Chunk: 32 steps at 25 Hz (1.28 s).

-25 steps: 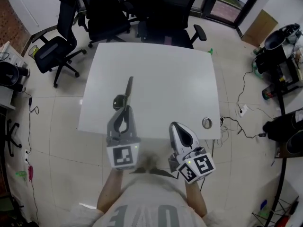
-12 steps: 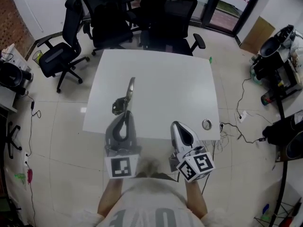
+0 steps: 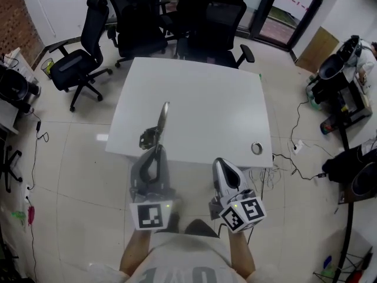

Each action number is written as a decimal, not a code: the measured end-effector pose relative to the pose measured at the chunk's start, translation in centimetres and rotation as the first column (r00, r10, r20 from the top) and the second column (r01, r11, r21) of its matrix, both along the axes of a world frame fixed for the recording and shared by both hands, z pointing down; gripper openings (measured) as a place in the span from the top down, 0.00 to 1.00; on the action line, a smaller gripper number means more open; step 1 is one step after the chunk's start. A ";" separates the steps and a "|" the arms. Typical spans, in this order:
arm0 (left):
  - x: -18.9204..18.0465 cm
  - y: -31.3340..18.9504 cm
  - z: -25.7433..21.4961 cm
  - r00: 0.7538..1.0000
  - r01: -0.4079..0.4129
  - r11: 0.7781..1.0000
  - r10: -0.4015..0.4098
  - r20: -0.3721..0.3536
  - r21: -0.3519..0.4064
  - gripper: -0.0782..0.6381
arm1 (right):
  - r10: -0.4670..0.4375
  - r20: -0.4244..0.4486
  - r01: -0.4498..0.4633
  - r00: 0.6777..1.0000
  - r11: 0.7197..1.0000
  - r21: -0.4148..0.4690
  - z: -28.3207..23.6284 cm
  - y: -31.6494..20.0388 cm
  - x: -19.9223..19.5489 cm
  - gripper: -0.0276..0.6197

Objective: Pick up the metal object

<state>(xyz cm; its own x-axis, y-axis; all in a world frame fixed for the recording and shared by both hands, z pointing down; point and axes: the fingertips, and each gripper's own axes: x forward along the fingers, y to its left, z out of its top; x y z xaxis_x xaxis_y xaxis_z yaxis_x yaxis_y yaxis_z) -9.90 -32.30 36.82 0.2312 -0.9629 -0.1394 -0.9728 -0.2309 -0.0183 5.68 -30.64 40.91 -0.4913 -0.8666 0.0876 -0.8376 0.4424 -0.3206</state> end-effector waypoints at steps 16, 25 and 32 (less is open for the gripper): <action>0.4 30.8 -2.6 0.998 0.062 0.995 -0.061 -0.017 0.078 0.88 | 0.040 0.037 -0.043 0.998 0.996 0.082 -1.8 29.8 4.4 0.94; -0.4 39.7 -4.4 1.000 0.018 0.997 -0.017 -0.013 0.068 0.88 | 0.082 0.122 -0.092 0.989 0.993 0.074 -4.5 39.4 2.6 0.94; -0.6 44.0 -4.3 1.000 -0.007 0.998 0.008 -0.014 0.064 0.88 | 0.081 0.076 -0.086 0.994 0.995 0.055 -3.5 43.9 1.0 0.94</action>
